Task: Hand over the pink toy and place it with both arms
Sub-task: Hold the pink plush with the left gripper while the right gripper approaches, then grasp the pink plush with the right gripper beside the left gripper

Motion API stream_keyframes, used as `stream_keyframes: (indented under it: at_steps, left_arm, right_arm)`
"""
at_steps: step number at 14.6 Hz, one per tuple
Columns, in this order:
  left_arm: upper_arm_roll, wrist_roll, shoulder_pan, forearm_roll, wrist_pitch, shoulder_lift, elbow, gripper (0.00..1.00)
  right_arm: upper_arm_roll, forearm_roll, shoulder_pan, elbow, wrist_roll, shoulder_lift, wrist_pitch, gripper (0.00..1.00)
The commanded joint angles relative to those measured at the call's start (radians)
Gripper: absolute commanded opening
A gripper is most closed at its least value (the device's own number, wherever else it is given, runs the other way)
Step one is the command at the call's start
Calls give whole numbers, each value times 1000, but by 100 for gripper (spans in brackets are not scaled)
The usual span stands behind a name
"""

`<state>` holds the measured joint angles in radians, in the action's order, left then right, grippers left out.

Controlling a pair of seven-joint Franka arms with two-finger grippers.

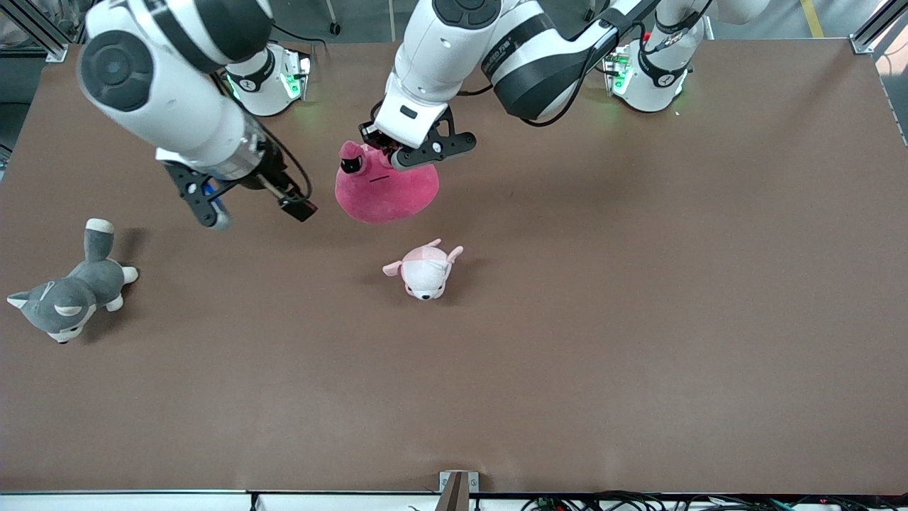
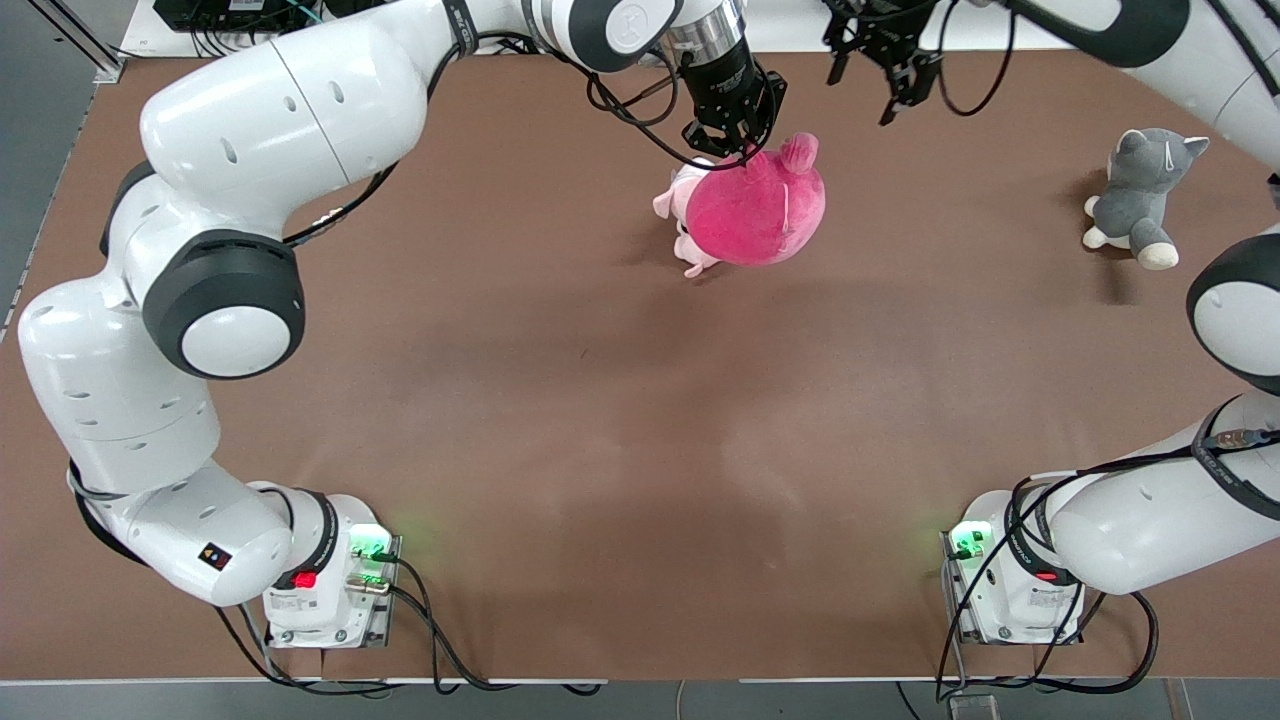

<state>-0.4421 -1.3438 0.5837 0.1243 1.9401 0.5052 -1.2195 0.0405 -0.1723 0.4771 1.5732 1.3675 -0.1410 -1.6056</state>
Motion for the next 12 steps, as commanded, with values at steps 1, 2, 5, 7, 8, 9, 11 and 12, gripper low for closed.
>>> stream_keyframes:
  at_steps: [1, 2, 5, 7, 8, 9, 11, 12]
  left_arm:
    - [16, -28, 16, 11, 7, 7, 24, 0]
    - [16, -28, 16, 11, 7, 7, 24, 0]
    - [16, -28, 16, 11, 7, 6, 24, 0]
    - [14, -28, 16, 11, 7, 6, 24, 0]
    - [14, -28, 16, 11, 7, 6, 24, 0]
    - [14, -28, 16, 11, 7, 4, 24, 0]
    - [16, -28, 16, 11, 7, 4, 24, 0]
    - [16, -28, 16, 11, 7, 4, 24, 0]
  right_arm:
    - [10, -13, 46, 51, 85, 23, -56, 100]
    - [10, -15, 67, 63, 111, 23, -69, 100]
    - [10, -13, 110, 125, 145, 43, -134, 100]
    - [10, -13, 120, 148, 147, 60, -151, 100]
    - [10, -15, 121, 148, 147, 64, -148, 99]
    - [10, -15, 123, 149, 148, 70, -148, 96]
    - [9, -15, 142, 151, 150, 78, -143, 92]
    - [9, -15, 143, 153, 150, 87, -142, 92]
